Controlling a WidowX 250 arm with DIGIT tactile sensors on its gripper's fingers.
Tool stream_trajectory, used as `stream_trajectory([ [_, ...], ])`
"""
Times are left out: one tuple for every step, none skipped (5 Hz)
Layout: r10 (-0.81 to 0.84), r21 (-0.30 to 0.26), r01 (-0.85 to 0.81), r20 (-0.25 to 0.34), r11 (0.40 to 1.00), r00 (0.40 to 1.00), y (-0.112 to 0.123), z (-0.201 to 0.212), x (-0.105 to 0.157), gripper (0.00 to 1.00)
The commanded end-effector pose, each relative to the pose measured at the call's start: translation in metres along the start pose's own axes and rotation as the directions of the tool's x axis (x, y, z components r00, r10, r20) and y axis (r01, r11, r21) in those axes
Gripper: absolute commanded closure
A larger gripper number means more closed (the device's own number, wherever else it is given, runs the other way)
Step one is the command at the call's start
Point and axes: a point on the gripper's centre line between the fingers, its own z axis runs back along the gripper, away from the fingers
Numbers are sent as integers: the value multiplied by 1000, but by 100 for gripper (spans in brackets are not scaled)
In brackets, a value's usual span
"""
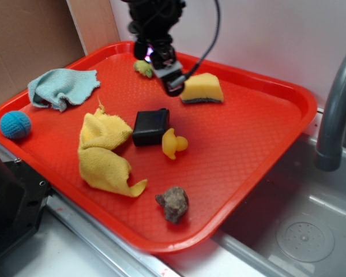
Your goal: Grab the green sponge.
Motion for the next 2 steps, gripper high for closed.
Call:
stream_trajectory([
  [-30,-45,30,-11,999,999,-2,-35,31,0],
  [-30,-40,28,-42,999,999,1,-55,37,0],
])
